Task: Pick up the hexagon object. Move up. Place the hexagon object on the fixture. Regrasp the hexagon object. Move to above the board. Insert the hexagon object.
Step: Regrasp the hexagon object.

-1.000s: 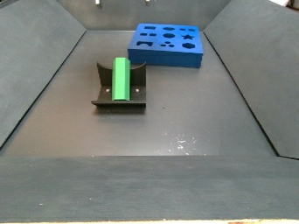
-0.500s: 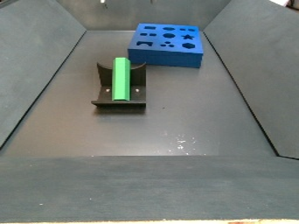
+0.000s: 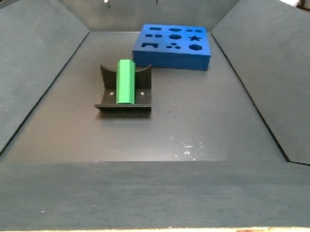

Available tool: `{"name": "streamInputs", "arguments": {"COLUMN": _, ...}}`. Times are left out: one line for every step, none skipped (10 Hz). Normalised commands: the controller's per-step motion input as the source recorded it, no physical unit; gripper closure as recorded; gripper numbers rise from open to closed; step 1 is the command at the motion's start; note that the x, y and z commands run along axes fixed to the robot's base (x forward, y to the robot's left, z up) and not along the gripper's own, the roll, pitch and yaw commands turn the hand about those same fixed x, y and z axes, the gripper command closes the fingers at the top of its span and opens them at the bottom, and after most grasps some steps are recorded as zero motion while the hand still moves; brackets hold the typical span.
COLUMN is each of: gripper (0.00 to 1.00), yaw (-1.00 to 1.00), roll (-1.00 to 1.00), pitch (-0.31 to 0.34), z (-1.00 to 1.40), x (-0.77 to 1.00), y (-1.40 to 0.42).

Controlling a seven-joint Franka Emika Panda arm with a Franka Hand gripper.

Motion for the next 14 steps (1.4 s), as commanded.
{"name": "streamInputs", "arguments": {"gripper": 0.0, "yaw": 0.11, "roll": 0.18, "pitch": 0.016, "z": -0.04, "x": 0.44, "y": -0.06}}
{"name": "streamInputs", "arguments": {"gripper": 0.0, "yaw": 0.09, "roll": 0.17, "pitch": 0.029, "z": -0.04, "x": 0.43, "y": -0.06}}
{"name": "streamInputs", "arguments": {"gripper": 0.0, "yaw": 0.09, "roll": 0.16, "pitch": 0.04, "z": -0.04, "x": 0.42, "y": -0.05}}
{"name": "streamInputs", "arguments": {"gripper": 0.0, "yaw": 0.09, "roll": 0.15, "pitch": 0.051, "z": -0.04, "x": 0.41, "y": -0.06}}
{"name": "streamInputs", "arguments": {"gripper": 0.0, "yaw": 0.1, "roll": 0.15, "pitch": 0.058, "z": -0.04, "x": 0.4, "y": -0.06}}
{"name": "streamInputs", "arguments": {"gripper": 0.0, "yaw": 0.1, "roll": 0.15, "pitch": 0.062, "z": -0.04, "x": 0.4, "y": -0.05}}
{"name": "streamInputs", "arguments": {"gripper": 0.0, "yaw": 0.1, "roll": 0.14, "pitch": 0.064, "z": -0.04, "x": 0.4, "y": -0.05}}
{"name": "streamInputs", "arguments": {"gripper": 0.0, "yaw": 0.1, "roll": 0.14, "pitch": 0.066, "z": -0.04, "x": 0.4, "y": -0.05}}
{"name": "streamInputs", "arguments": {"gripper": 0.0, "yaw": 0.1, "roll": 0.14, "pitch": 0.068, "z": -0.04, "x": 0.4, "y": -0.05}}
{"name": "streamInputs", "arguments": {"gripper": 0.0, "yaw": 0.1, "roll": 0.14, "pitch": 0.07, "z": -0.04, "x": 0.39, "y": -0.05}}
{"name": "streamInputs", "arguments": {"gripper": 0.0, "yaw": 0.1, "roll": 0.14, "pitch": 0.071, "z": -0.04, "x": 0.39, "y": -0.05}}
{"name": "streamInputs", "arguments": {"gripper": 0.0, "yaw": 0.1, "roll": 0.14, "pitch": 0.072, "z": -0.04, "x": 0.39, "y": -0.05}}
{"name": "streamInputs", "arguments": {"gripper": 0.0, "yaw": 0.1, "roll": 0.14, "pitch": 0.072, "z": -0.04, "x": 0.39, "y": -0.05}}
{"name": "streamInputs", "arguments": {"gripper": 0.0, "yaw": 0.1, "roll": 0.14, "pitch": 0.073, "z": -0.04, "x": 0.39, "y": -0.05}}
